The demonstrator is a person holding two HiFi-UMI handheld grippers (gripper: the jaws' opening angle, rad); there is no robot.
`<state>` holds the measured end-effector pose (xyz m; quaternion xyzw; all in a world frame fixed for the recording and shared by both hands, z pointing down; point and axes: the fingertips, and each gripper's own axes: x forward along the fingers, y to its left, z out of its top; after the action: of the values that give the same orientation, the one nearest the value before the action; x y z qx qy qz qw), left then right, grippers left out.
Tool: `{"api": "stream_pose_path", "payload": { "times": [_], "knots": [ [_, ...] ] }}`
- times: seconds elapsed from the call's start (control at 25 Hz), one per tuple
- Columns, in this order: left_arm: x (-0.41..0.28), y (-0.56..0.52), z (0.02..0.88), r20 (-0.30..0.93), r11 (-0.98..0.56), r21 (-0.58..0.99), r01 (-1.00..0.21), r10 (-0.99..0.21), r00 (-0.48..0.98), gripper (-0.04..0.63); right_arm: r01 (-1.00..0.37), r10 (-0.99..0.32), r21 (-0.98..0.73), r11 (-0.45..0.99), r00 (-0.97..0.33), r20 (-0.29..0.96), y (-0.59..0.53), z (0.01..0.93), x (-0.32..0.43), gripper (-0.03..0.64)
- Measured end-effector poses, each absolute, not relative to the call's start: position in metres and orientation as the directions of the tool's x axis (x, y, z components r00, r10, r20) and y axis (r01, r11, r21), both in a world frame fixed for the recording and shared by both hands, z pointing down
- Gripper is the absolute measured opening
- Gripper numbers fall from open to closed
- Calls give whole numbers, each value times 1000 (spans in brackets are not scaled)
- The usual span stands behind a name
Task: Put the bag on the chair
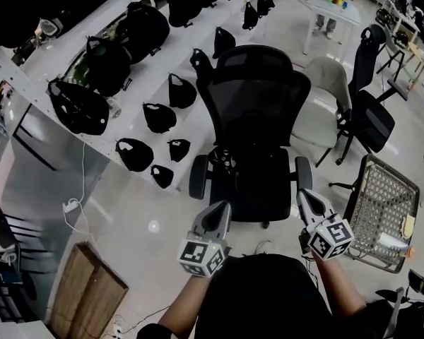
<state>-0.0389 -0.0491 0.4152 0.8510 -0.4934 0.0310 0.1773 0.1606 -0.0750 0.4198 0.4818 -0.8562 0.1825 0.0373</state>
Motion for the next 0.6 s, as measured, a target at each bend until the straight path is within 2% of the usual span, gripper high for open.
{"api": "stream_pose_path", "payload": {
  "times": [0.2,0.6],
  "knots": [
    [-49,-56,417,242,-393,226,-891,-863,442,15,-852,-810,-248,462,-519,273,-76,433,164,0],
    [-44,-55,421,242,-348,213,-913,-887,394,15,-870,-822,-161,466,-494,285,-74,438,177,0]
  ]
}}
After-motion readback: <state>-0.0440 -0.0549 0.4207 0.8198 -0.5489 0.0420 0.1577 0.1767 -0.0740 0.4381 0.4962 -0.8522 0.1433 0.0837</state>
